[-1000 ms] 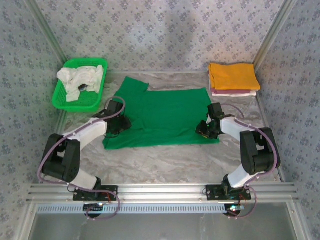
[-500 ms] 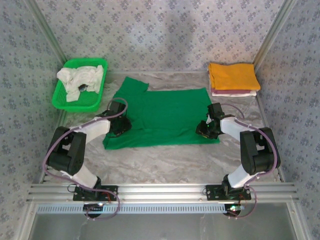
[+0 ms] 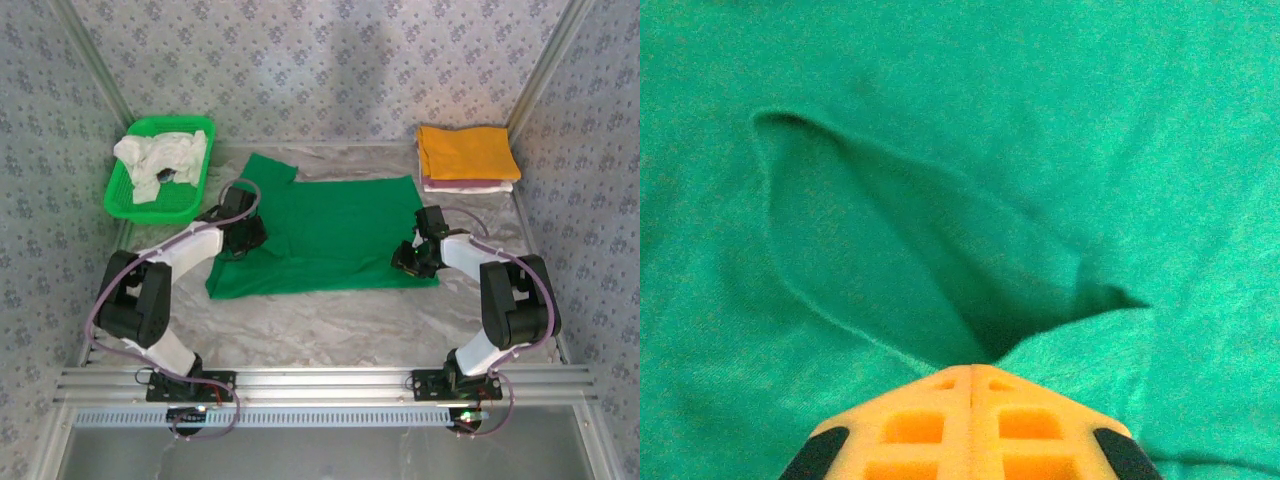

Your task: Fold and stack the t-shirts

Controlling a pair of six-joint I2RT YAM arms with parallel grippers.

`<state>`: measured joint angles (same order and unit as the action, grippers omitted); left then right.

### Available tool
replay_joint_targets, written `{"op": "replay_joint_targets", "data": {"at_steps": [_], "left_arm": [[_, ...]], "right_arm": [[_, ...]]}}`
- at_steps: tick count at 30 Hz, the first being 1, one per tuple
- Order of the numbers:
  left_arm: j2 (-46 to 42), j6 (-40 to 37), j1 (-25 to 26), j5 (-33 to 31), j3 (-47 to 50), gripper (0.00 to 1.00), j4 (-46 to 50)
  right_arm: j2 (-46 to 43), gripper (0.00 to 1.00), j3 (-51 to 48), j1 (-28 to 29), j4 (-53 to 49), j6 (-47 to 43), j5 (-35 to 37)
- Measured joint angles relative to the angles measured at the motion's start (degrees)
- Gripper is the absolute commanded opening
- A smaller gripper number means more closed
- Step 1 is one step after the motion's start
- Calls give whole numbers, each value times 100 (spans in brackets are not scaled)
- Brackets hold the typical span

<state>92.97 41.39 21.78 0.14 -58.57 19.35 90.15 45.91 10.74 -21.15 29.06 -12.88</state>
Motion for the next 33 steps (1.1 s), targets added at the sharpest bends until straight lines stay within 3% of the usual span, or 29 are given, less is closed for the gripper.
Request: {"op": "replay_joint_targets", "data": {"at_steps": [5, 7, 9, 10, 15, 20, 23, 28, 33], "left_arm": [[586, -240, 181, -87, -859, 0, 37], [894, -363, 234, -120, -1237, 34, 90], [1222, -496, 264, -162, -1633, 51, 201], [1394, -577, 278, -221, -1847, 55, 284], [1390, -791, 365, -708, -1926, 59, 461], [-275, -623, 404, -997, -474, 59, 415], [-872, -455, 341, -988, 0, 50, 444], [-673, -151, -87, -501, 1073, 50, 162], [-603, -11, -219, -350, 1532, 53, -129]], "right_arm": [[0, 40, 0, 0, 0, 2, 0], [-2, 41, 0, 0, 2, 2, 0], [-2, 42, 0, 0, 2, 4, 0], [-2, 42, 0, 0, 2, 4, -2], [-61, 45, 9, 9, -70, 0, 72], [-197, 47, 232, 79, -542, -37, 535], [33, 44, 767, 140, -839, -157, 737], [852, 41, 1550, 173, -1067, -295, 861], [1196, 40, 1624, 166, -1182, -297, 870]]}}
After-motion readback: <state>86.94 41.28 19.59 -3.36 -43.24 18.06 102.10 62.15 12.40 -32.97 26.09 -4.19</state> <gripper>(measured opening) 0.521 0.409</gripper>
